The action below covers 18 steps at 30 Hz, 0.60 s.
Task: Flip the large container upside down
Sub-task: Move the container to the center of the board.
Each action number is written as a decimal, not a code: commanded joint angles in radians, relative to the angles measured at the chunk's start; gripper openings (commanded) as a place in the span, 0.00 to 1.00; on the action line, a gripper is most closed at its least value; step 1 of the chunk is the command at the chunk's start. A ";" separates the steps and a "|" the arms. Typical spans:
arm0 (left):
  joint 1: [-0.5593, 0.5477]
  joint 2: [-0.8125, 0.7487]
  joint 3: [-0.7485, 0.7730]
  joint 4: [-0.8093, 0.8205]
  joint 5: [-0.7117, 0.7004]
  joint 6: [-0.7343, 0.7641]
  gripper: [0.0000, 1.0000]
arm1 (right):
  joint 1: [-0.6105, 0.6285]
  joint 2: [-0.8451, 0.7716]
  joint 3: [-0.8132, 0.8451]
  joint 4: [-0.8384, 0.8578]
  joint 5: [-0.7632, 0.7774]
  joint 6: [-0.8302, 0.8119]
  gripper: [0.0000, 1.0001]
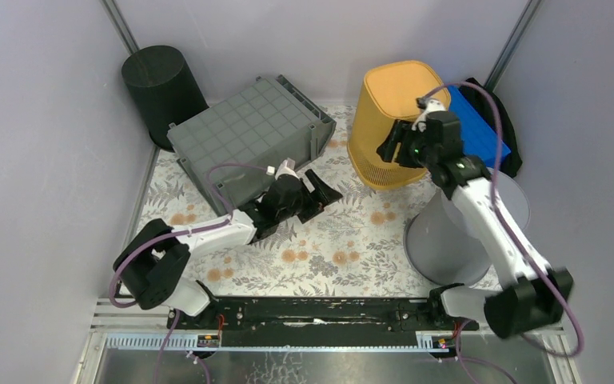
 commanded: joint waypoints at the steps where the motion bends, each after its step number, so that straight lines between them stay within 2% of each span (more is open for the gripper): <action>1: -0.049 -0.043 0.058 -0.077 -0.041 0.068 0.88 | -0.005 -0.295 0.110 -0.250 0.023 -0.045 0.70; 3: -0.075 -0.037 0.082 -0.089 -0.039 0.079 0.88 | -0.005 -0.390 0.098 -0.346 -0.014 -0.046 0.71; 7: -0.131 -0.014 0.138 -0.127 -0.050 0.093 0.88 | -0.005 -0.461 0.052 -0.572 -0.122 -0.023 0.69; 12: -0.156 0.021 0.195 -0.129 -0.059 0.101 0.88 | -0.004 -0.566 -0.091 -0.651 -0.124 0.014 0.66; 18: -0.163 0.177 0.422 -0.210 -0.042 0.157 0.87 | -0.003 -0.571 -0.117 -0.662 -0.091 0.007 0.65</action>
